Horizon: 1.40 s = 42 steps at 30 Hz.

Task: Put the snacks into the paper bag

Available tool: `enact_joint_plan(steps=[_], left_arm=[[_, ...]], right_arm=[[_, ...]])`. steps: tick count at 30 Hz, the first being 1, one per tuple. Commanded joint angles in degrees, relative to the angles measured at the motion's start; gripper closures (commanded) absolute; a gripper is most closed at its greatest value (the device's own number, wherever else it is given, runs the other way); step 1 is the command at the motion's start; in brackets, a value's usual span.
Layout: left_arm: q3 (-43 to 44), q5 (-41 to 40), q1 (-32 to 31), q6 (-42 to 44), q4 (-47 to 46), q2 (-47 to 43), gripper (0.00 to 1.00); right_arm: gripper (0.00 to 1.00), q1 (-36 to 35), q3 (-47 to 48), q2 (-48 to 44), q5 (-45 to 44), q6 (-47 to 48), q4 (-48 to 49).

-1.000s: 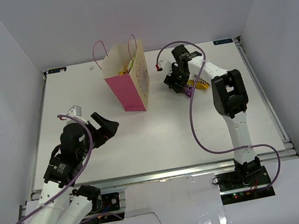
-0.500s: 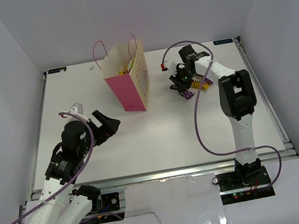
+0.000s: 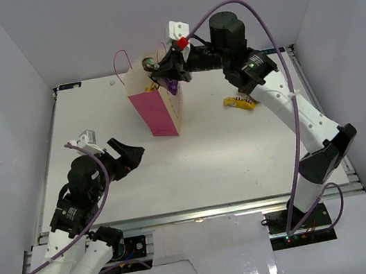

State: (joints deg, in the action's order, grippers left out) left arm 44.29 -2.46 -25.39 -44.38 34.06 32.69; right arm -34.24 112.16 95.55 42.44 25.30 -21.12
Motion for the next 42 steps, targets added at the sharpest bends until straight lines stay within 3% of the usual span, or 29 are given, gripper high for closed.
enact_joint_plan(steps=[1,6,8,13,16,17,23,27,29,31,32,33,36,37,39,42], left_arm=[[0.62,0.52,-0.01,0.52,-1.19,-0.08,0.02],[0.36,1.49,-0.01,-0.79,-1.02,-1.31,0.02],[0.09,1.67,-0.01,-1.58,-0.93,-2.1,0.02],[-0.35,2.37,-0.01,-2.99,-0.75,-2.19,0.02],[0.79,4.2,-0.01,-2.64,-0.84,-0.52,0.02],[1.32,4.48,-0.01,-2.29,-0.93,1.05,0.02],[4.48,8.69,-0.01,0.34,-4.86,8.08,0.02],[5.63,12.82,-0.01,0.87,-8.92,13.34,0.04],[5.8,14.93,-0.1,1.05,-10.5,15.47,0.04],[5.19,16.43,-0.19,0.96,-11.99,17.66,0.04],[4.23,17.39,-0.28,0.79,-13.66,18.2,0.04],[3.7,17.75,-0.45,0.53,-14.54,18.64,0.04],[2.29,18.54,-0.8,-0.35,-16.75,19.69,0.04],[2.11,18.54,-0.89,-0.53,-17.27,20.04,0.04],[2.11,18.54,-0.89,-0.36,-17.54,20.4,0.04],[2.38,18.72,-0.98,-0.18,-17.72,21.54,0.04]], right_arm=[[0.92,-3.28,7.24,6.83,-9.89,-10.43,11.97],[0.92,-7.33,14.22,16.15,-27.47,-12.56,23.72],[0.85,-7.86,15.89,19.22,-32.91,-12.03,26.3],[0.79,-8.04,13.18,21.61,-34.96,-9.22,32.28],[0.63,-8.04,11.24,22.05,-35.93,-7.38,33.34],[0.5,-8.12,10.8,21.88,-36.45,-6.93,33.52],[0.38,-6.55,7.03,15.57,-34.18,-7.1,31.68],[0.36,-0.76,2.82,8.09,-23.05,-8.6,22.47],[0.31,5.91,0.09,4.48,-8.91,-7.2,13.45],[0.18,11.96,-4.74,3.33,-2.13,-3.7,6.4],[0.13,13.74,-5.89,3.68,-0.09,-0.89,-2.43],[0.12,15.76,-6.6,4.38,1.58,6.96,-7.65],[0.13,21.57,-7.75,9.46,-2.26,18.5,-22.48],[0.15,23.41,-6.96,13.05,-7.14,20.21,-25.08],[0.2,24.74,-6.6,16.32,-11.92,23.29,-29.39],[0.21,25.98,-8.97,20.45,-20.53,29.26,-28.1]])
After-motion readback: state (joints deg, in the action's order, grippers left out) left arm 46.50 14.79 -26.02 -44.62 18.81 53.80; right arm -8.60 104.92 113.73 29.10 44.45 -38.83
